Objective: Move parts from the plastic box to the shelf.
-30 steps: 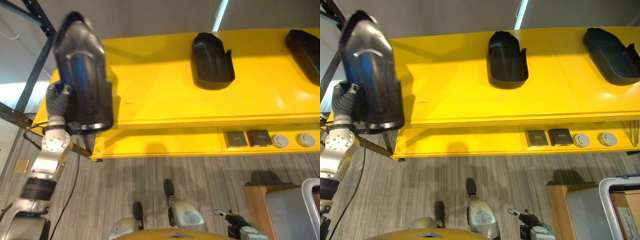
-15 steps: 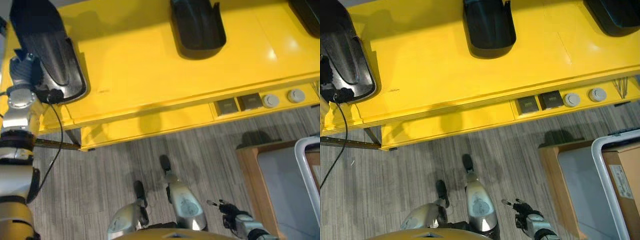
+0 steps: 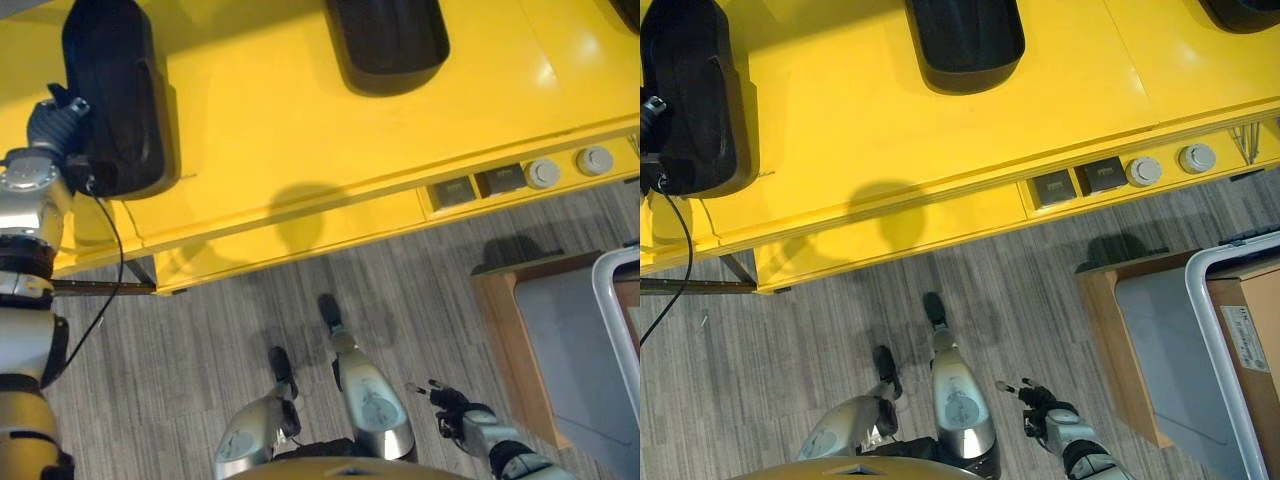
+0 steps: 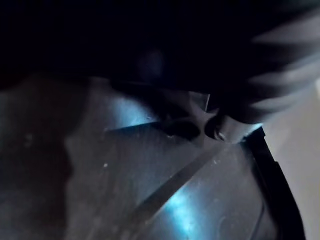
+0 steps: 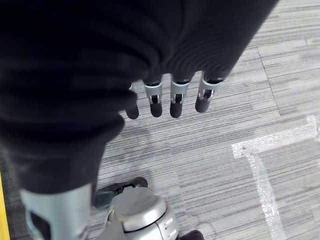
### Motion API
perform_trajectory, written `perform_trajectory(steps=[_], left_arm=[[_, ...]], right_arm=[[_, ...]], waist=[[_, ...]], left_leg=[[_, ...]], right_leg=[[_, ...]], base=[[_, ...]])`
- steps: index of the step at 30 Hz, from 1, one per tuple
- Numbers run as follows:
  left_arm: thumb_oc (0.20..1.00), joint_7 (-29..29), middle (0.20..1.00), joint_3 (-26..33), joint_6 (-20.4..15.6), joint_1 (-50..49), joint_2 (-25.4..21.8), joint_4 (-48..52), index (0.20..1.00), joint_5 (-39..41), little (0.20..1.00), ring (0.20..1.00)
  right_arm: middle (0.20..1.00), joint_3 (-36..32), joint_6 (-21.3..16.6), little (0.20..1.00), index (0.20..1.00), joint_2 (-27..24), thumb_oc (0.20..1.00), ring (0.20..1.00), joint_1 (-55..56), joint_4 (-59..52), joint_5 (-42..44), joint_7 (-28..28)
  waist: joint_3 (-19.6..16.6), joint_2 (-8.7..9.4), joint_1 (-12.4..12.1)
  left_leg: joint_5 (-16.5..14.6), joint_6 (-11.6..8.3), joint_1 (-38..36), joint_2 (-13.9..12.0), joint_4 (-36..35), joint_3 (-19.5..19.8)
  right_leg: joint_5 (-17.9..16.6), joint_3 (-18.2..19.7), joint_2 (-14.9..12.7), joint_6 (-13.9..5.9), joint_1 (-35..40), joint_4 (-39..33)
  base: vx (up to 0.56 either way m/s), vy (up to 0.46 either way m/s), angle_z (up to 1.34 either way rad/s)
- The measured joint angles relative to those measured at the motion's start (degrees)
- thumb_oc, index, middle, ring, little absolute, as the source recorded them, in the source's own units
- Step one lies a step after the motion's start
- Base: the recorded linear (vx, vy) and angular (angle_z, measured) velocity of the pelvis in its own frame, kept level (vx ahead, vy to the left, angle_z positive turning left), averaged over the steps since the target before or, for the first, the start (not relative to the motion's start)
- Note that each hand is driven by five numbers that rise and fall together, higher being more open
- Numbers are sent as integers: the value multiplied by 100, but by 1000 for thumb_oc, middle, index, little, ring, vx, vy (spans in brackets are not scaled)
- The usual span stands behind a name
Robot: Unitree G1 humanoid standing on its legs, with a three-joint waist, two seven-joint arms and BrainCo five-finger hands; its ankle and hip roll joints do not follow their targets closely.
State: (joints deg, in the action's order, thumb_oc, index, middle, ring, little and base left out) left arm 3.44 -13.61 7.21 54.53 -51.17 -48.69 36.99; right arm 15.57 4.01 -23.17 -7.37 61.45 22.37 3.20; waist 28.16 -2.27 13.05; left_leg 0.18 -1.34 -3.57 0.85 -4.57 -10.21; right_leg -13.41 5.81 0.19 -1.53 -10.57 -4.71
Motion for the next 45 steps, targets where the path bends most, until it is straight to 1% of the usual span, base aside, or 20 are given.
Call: perform_trajectory(steps=[10, 12, 13, 16, 18, 21, 22, 23, 24, 25, 26, 27, 28, 29, 30, 33, 34, 37, 43, 45], left_arm=[[1000, 698, 1000, 17, 636, -42, 262, -588, 1000, -17, 1000, 1000], [1000, 725, 1000, 13, 715, -122, 279, -767, 1000, -143, 1000, 1000], [1000, 699, 1000, -6, 733, -265, 282, -736, 1000, -535, 1000, 1000], [1000, 665, 1000, -223, 700, -263, 259, -720, 1000, -1163, 1000, 1000], [1000, 707, 1000, -301, 505, -245, 172, -694, 1000, -1238, 1000, 1000], [1000, 994, 1000, -449, 28, -211, -59, -426, 1000, -1213, 1000, 1000], [1000, 1171, 1000, -446, -326, -218, -88, 44, 1000, -1159, 1000, 1000], [1000, 1262, 1000, -450, -814, -291, -82, 658, 1000, -1112, 1000, 1000], [1000, 1286, 1000, -440, -1016, -388, -78, 968, 1000, -1091, 1000, 1000], [711, 1352, 711, -243, -1178, -702, -21, 1503, 711, -974, 711, 711], [200, 1356, 200, 41, -1407, -1096, 158, 1981, 200, -882, 200, 200], [200, 1351, 200, 143, -1481, -1326, 328, 2248, 200, -832, 200, 200], [200, 1340, 200, 483, -1472, -1695, 598, 2815, 200, -772, 200, 200], [200, 1196, 200, 963, -1533, -2737, 1446, 3991, 200, -682, 200, 200], [200, 1057, 200, 948, -1527, -3113, 1784, 4316, 200, -662, 200, 200], [200, 736, 200, 873, -1501, -4366, 2650, 4690, 200, -738, 200, 200], [200, 641, 200, 773, -1375, -4769, 2714, 4642, 200, -817, 200, 200], [200, 588, 200, 729, -1338, -5275, 2654, 4244, 200, -852, 200, 200], [200, 449, 200, 538, -1504, -5673, 2648, 4117, 200, -705, 200, 200], [200, 450, 200, 482, -1662, -5635, 2647, 4122, 200, -674, 200, 200]], right_arm=[[1000, 13, 21, 1000, 1000, -1, 1000, 1000, -18, 30, 35, 4], [1000, 133, 22, 1000, 1000, 5, 1000, 1000, -8, 76, 34, 23], [1000, 124, 24, 1000, 1000, 17, 1000, 1000, 62, 74, 51, 39], [1000, 108, 33, 1000, 1000, 19, 1000, 1000, 116, 223, 75, 46], [1000, 108, 67, 1000, 1000, 10, 1000, 1000, 153, 307, 74, 48], [1000, 103, 80, 1000, 1000, 38, 1000, 1000, 237, 320, 18, 63], [1000, 83, 93, 1000, 1000, 72, 1000, 1000, 270, 315, -23, 75], [1000, -54, 144, 1000, 1000, 145, 1000, 1000, 360, 456, -26, 141], [1000, -76, 173, 1000, 1000, 179, 1000, 1000, 425, 498, -26, 153], [1000, -119, 229, 1000, 1000, 205, 1000, 1000, 498, 497, -25, 150], [1000, -183, 245, 1000, 1000, 195, 1000, 1000, 516, 500, -22, 144], [1000, -215, 249, 1000, 1000, 185, 1000, 1000, 512, 486, -22, 130], [1000, -280, 251, 1000, 1000, 186, 1000, 1000, 493, 472, -20, 118], [1000, -299, 247, 1000, 1000, 228, 1000, 1000, 506, 454, -12, 99], [1000, -298, 247, 1000, 1000, 259, 1000, 1000, 509, 447, -9, 62], [1000, -442, 231, 1000, 1000, 421, 1000, 1000, 659, 265, 3, -44], [1000, -492, 219, 1000, 1000, 518, 1000, 1000, 735, 256, 11, -72], [1000, -552, 228, 1000, 1000, 683, 1000, 1000, 975, 323, -1, -79], [1000, -559, 249, 1000, 1000, 677, 1000, 1000, 1161, 484, 0, -79], [1000, -558, 239, 1000, 1000, 671, 1000, 1000, 1159, 484, 1, -79]], waist=[[-49, -23, 50], [-310, -43, 42], [-531, -38, 33], [-783, -62, -11], [-972, -83, -24], [-1013, -91, -100], [-1014, -96, -174], [-1062, -162, -279], [-1147, -178, -341], [-1268, -181, -373], [-1379, -247, -355], [-1408, -281, -379], [-1429, -312, -372], [-1472, -303, -412], [-1482, -317, -473], [-1516, -221, -625], [-1520, -130, -721], [-1542, 94, -970], [-1511, 84, -983], [-1486, 40, -968]], left_leg=[[-1, -4, -446, -23, 0, 7], [3, -10, -468, -29, 1, 17], [3, -11, -518, -39, 0, 16], [-19, -24, -676, -39, 0, 17], [-22, -17, -687, -23, -1, 7], [-26, 14, -789, -18, -7, -53], [-37, 41, -786, -42, -35, -52], [-78, 94, -820, -147, -35, -61], [-99, 62, -830, -183, -34, -60], [-122, -5, -846, -177, -34, -39], [-114, -61, -863, -210, -34, 5], [-116, -65, -894, -225, -34, 59], [-119, -71, -929, -227, -35, 80], [-126, -76, -989, -230, -36, 118], [-127, -76, -1017, -228, -36, 141], [-155, -44, -1041, -209, -36, 235], [-152, -30, -1012, -204, -36, 248], [-88, 14, -820, -154, -36, 328], [-30, 127, -712, -50, -37, 403], [-36, 136, -708, -45, -37, 399]], right_leg=[[42, -16, 17, 18, 449, -1], [82, -28, 19, 75, 475, 0], [85, -35, 31, 77, 522, -1], [128, -41, 30, 80, 681, -3], [141, -40, 5, 63, 690, -12], [191, -88, -28, -3, 786, -37], [220, -250, -56, -45, 826, -8], [289, -480, -36, 26, 773, 261], [421, -559, -35, 93, 693, 557], [523, -581, -19, 120, 695, 566], [487, -597, 11, 136, 813, 401], [437, -617, 20, 139, 908, 289], [380, -640, 20, 107, 1008, 169], [317, -664, 20, 103, 1168, 0], [322, -675, 17, 102, 1200, -2], [371, -713, -4, 119, 1248, -6], [371, -715, -11, 118, 1232, -8], [355, -757, -90, 82, 1087, -36], [303, -812, -216, 4, 1018, -40], [304, -808, -221, 2, 1010, -41]], base=[[5, -3, 1], [30, -32, 3], [47, -14, 2], [27, 12, 1], [-2, 5, -2], [-6, -15, -7], [0, -52, -2], [8, -43, -4], [15, -43, -4], [10, -24, 4], [10, -26, 9], [9, -25, 12], [8, -22, 12], [13, -33, 14], [14, -33, 13], [3, -18, 12], [-4, -4, 14], [-5, 4, 18], [-7, 8, 9], [0, 0, 0]])
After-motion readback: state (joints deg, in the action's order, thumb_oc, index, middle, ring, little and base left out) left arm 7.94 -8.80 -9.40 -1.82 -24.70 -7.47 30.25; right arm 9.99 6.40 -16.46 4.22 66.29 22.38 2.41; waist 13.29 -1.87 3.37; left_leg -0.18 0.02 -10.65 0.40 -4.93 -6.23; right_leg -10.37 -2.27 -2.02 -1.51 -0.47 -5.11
